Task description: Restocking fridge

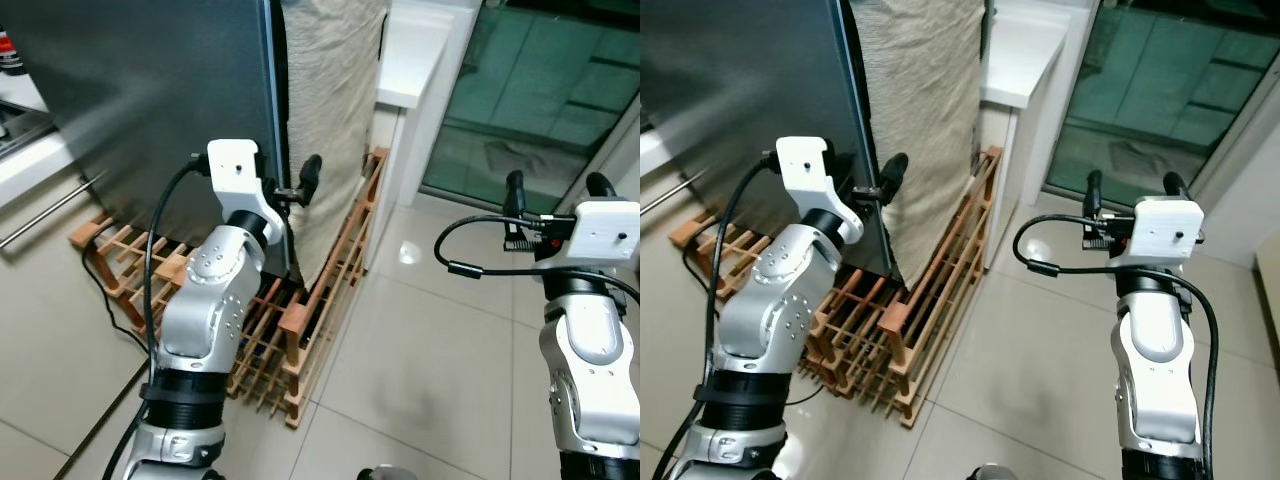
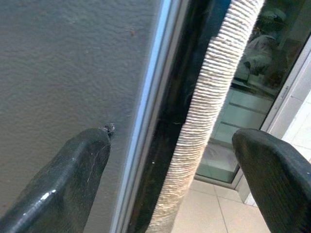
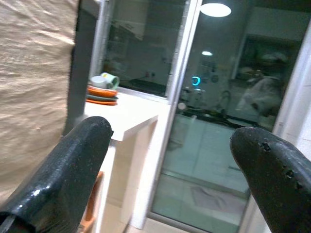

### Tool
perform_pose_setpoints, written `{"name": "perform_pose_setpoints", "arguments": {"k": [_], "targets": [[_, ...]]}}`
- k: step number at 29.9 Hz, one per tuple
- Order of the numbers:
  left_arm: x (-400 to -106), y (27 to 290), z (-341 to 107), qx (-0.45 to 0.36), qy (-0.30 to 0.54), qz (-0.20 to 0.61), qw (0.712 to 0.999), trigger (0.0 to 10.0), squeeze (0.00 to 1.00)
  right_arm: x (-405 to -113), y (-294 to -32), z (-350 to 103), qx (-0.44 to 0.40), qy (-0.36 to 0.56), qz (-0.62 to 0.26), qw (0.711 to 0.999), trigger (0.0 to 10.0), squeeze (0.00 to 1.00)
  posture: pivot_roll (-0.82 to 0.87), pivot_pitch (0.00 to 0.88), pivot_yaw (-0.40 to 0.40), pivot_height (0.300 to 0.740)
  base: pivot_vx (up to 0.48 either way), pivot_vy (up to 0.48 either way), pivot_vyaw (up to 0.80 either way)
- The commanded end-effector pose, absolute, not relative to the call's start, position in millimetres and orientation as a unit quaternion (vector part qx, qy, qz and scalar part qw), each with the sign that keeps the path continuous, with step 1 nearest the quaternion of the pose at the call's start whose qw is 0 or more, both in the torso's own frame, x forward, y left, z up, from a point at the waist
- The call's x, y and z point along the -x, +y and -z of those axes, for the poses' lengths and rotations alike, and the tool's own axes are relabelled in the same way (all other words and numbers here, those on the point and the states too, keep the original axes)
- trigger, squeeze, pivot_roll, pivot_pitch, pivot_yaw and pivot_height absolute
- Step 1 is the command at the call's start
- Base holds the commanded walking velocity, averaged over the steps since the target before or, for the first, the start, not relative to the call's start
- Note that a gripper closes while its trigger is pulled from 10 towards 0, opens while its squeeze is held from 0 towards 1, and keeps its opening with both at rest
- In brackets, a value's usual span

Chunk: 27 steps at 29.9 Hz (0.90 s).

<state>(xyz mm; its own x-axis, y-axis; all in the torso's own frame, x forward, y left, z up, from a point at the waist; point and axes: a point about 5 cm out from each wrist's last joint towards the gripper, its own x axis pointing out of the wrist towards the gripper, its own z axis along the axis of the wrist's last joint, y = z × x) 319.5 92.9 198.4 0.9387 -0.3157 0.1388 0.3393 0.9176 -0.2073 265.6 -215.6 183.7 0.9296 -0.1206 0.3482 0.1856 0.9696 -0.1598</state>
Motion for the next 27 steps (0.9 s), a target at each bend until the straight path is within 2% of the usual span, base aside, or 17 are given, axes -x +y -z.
{"name": "perform_pose_setpoints", "arguments": {"k": [1, 13, 27], "targets": [[-321.0, 84.5, -202.4, 0.113, -0.056, 0.188, 0.974, 10.0, 0.0, -265.2, -217.5, -185.6, 0.099, -0.176, 0.078, 0.976, 10.0, 0.0, -0.15, 0.0, 0.001, 0.74, 0.0, 0.0, 0.0], [-312.4, 72.9, -208.5, 0.116, -0.054, 0.234, 0.964, 10.0, 0.0, -265.5, -218.8, -184.1, 0.102, -0.174, 0.081, 0.976, 10.0, 0.0, -0.15, 0.0, 0.001, 0.74, 0.0, 0.0, 0.0], [-309.3, 67.1, -206.7, 0.132, -0.029, 0.249, 0.959, 10.0, 0.0, -266.2, -218.8, -181.5, 0.104, -0.169, 0.077, 0.977, 10.0, 0.0, -0.15, 0.0, -0.005, 0.74, 0.0, 0.0, 0.0]]}}
